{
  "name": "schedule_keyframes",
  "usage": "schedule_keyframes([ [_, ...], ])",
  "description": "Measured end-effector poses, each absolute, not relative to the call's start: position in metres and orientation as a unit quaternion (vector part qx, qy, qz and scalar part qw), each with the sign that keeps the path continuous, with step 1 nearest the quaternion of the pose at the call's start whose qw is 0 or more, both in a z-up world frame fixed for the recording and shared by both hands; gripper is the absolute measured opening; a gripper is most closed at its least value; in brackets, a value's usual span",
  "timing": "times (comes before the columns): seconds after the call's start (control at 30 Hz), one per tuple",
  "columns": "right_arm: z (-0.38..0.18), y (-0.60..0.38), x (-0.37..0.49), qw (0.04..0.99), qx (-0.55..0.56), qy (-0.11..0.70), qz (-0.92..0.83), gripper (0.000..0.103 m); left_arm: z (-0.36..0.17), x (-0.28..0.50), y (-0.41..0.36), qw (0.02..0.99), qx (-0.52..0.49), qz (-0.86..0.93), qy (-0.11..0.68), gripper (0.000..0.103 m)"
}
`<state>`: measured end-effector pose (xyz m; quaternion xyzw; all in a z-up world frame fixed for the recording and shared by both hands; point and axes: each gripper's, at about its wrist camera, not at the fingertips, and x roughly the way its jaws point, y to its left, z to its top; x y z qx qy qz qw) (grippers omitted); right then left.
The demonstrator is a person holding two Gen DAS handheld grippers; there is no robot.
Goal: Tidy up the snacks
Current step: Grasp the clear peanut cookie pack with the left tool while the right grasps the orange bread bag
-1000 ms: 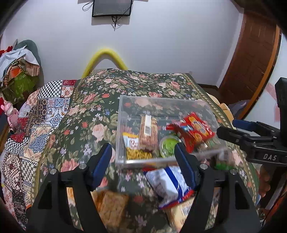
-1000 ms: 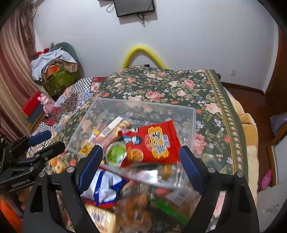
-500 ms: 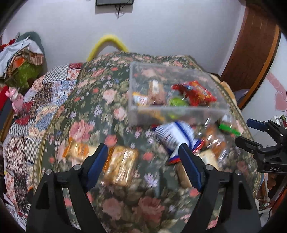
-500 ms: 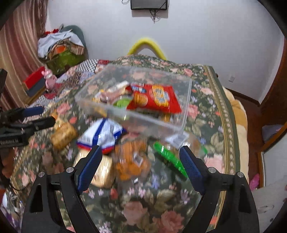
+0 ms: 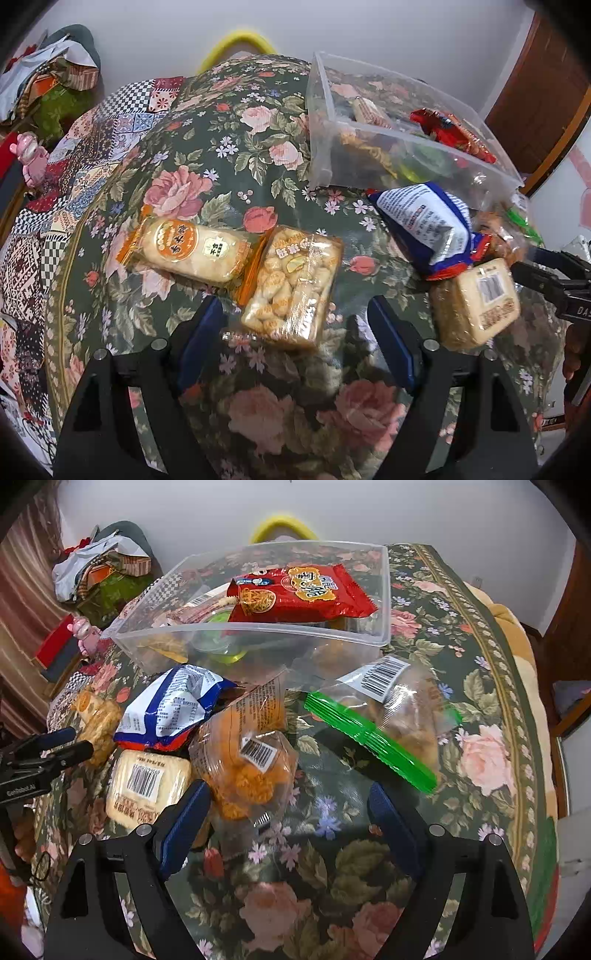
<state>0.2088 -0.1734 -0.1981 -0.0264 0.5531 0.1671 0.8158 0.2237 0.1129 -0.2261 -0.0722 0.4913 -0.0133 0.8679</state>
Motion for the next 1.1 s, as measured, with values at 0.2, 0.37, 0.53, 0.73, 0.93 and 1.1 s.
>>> schedule_keyframes([
  [0.2, -0.205, -0.167, 0.215, 0.814, -0.017, 0.555, 0.173, 0.086, -0.234, 0.239, 0.114, 0.871, -0.07, -0.004, 0.487, 0.08],
  [0.37, -0.208, -0.168, 0.219, 0.815, -0.003, 0.551, 0.177, 0.086, -0.241, 0.246, 0.11, 0.866, -0.066, -0.021, 0.495, 0.061],
  [0.53, -0.209, -0.167, 0.22, 0.817, 0.003, 0.547, 0.185, 0.082, -0.248, 0.246, 0.104, 0.862, -0.061, -0.03, 0.503, 0.047],
  [0.73, -0.206, -0.164, 0.221, 0.812, 0.006, 0.545, 0.209, 0.05, -0.249, 0.247, 0.099, 0.863, -0.065, -0.028, 0.5, 0.044],
  [0.93, -0.204, -0.163, 0.216, 0.817, -0.004, 0.539, 0.206, 0.046, -0.239, 0.236, 0.091, 0.869, -0.063, -0.032, 0.489, 0.044],
  [1.1, -0.197, -0.166, 0.209, 0.82, -0.009, 0.534, 0.205, 0.045, -0.221, 0.225, 0.087, 0.879, -0.06, -0.034, 0.472, 0.044],
])
